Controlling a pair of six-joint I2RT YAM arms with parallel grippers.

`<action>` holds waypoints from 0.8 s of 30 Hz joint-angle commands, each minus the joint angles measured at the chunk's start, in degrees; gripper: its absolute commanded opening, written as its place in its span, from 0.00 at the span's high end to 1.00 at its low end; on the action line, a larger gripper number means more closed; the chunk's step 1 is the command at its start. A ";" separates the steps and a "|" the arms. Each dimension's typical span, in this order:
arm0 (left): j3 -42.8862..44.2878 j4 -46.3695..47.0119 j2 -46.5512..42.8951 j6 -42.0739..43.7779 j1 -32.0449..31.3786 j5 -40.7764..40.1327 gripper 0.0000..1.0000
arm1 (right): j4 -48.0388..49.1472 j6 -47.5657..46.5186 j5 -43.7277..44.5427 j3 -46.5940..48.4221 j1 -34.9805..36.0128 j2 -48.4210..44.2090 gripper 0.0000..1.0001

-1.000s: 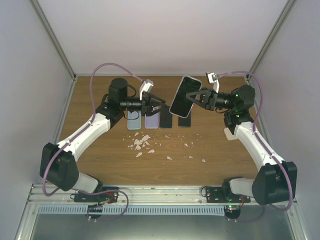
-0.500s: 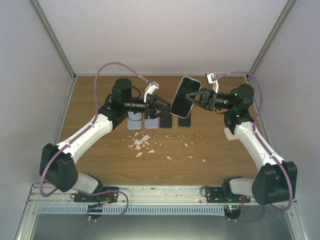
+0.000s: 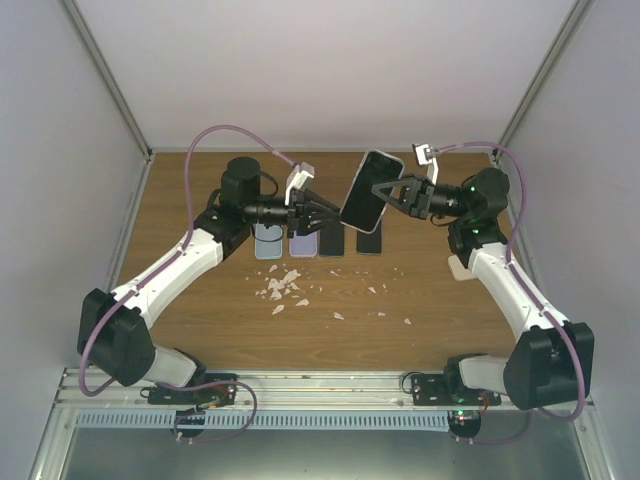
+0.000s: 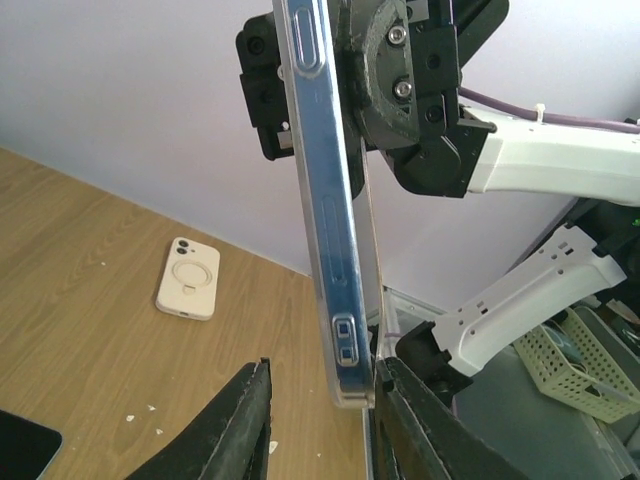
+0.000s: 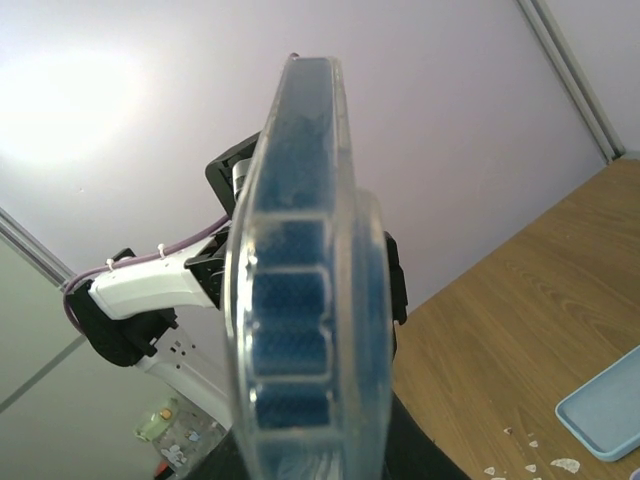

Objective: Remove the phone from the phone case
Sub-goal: Remove the phone case from the phone.

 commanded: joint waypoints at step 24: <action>-3.47 9.03 -0.86 -5.45 1.49 6.93 0.58 | 3.86 1.16 -0.76 1.71 1.09 -1.60 1.00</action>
